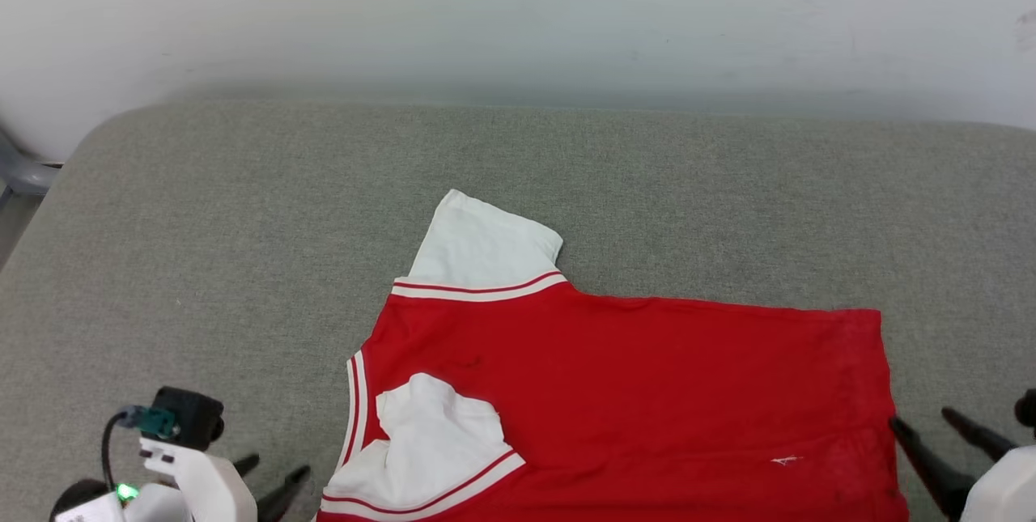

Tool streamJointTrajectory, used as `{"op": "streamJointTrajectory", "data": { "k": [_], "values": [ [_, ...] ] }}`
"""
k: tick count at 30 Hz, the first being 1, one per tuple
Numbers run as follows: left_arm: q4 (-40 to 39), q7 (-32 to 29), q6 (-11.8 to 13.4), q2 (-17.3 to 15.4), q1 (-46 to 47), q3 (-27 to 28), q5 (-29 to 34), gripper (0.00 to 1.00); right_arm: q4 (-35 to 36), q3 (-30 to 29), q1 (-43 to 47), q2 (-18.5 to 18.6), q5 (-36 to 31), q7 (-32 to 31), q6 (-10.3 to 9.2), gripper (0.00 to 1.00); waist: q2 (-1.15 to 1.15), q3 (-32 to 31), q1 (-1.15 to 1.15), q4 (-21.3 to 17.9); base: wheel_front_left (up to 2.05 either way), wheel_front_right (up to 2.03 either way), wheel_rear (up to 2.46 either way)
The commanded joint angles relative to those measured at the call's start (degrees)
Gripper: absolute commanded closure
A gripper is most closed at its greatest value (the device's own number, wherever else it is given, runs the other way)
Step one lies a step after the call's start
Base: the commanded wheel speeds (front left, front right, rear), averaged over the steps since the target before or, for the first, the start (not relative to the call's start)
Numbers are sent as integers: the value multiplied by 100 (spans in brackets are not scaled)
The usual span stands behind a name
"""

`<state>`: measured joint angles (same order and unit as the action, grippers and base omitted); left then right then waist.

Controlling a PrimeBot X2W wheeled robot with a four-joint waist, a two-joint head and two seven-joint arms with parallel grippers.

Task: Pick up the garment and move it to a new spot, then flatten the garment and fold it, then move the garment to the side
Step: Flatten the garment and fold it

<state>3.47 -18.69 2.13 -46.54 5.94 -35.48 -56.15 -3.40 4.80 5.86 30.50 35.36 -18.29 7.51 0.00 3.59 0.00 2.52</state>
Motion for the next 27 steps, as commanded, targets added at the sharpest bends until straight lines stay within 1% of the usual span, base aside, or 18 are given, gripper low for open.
{"op": "streamJointTrajectory", "data": {
  "k": [1,4,7,9,13,16,18,20,23,27],
  "values": [
    [-100,124,31,-56,75,84,90,0,82,-99,-122,-85,-137,171,-5,0,0,-3,0,-3,0,0,0],
    [-277,493,176,-99,278,321,278,0,260,-426,-273,-380,-528,721,-5,0,0,11,0,-24,0,0,0],
    [-294,818,295,-56,581,457,567,0,514,-672,-417,-704,-903,1188,-5,0,0,49,0,-74,0,0,0],
    [-252,957,319,18,822,498,717,0,724,-752,-475,-921,-1125,1386,-5,0,0,85,0,-128,0,0,0],
    [-35,1025,238,175,1399,488,919,0,1101,-815,-592,-1248,-1490,1672,-5,0,0,213,0,-268,0,0,0],
    [214,966,99,299,1905,448,1032,0,1375,-751,-666,-1419,-1714,1776,-5,0,0,370,0,-426,0,0,0],
    [379,813,-63,408,2231,391,986,0,1539,-678,-710,-1522,-1811,1781,-5,0,0,506,0,-531,0,0,0],
    [560,617,-229,446,2625,357,974,0,1684,-606,-768,-1592,-1885,1772,-5,0,0,670,0,-648,0,0,0],
    [846,273,-464,543,3214,311,906,0,1855,-538,-869,-1675,-1971,1768,-5,0,0,939,0,-804,0,0,0],
    [1213,-492,-685,600,3959,114,832,0,2000,-498,-1017,-1803,-2052,1805,-5,0,0,1303,0,-985,0,0,0]
  ]
}}
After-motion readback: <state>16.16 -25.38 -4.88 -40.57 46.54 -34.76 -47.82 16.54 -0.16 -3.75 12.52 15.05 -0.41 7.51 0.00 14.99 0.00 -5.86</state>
